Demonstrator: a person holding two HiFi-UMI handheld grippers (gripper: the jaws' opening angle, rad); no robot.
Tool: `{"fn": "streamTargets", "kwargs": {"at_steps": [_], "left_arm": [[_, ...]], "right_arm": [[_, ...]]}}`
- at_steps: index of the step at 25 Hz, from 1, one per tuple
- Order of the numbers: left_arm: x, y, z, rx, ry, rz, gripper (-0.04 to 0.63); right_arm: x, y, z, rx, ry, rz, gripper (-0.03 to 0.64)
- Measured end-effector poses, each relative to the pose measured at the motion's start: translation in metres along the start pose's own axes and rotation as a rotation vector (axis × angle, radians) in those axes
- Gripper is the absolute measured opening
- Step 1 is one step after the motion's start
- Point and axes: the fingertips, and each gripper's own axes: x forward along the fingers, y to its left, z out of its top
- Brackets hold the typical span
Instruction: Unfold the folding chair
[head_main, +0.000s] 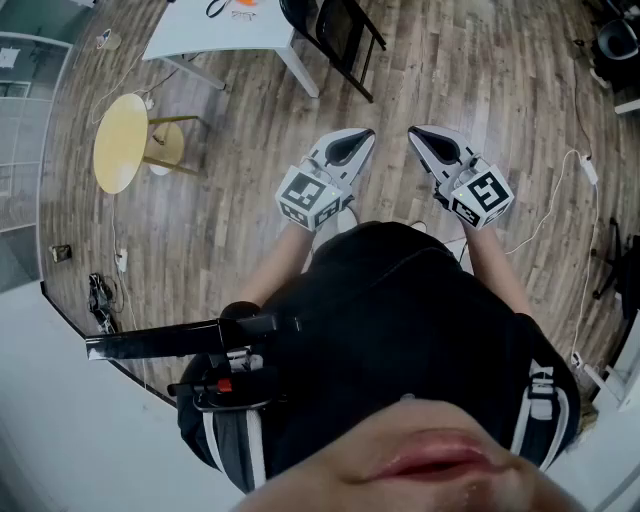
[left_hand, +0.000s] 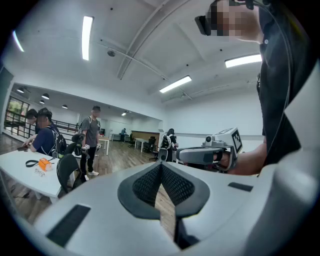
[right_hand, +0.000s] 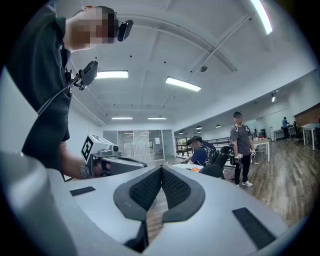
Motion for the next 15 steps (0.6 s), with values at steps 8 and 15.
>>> {"fn": "streamTargets", "kwargs": {"at_steps": [8,15], "left_arm": [[-0.01,-0.004,-0.011,-0.024,0.027,-0.006,0.005],[-0.015,0.001,-0.007,-0.033,-0.012,0.008,0.005]], "right_arm": [[0.008,0.016,-0.016,0.026,0.033,0.0,0.008],[0.015,0.024,-0.017,0.047,0.033,0.011,0.008]]}}
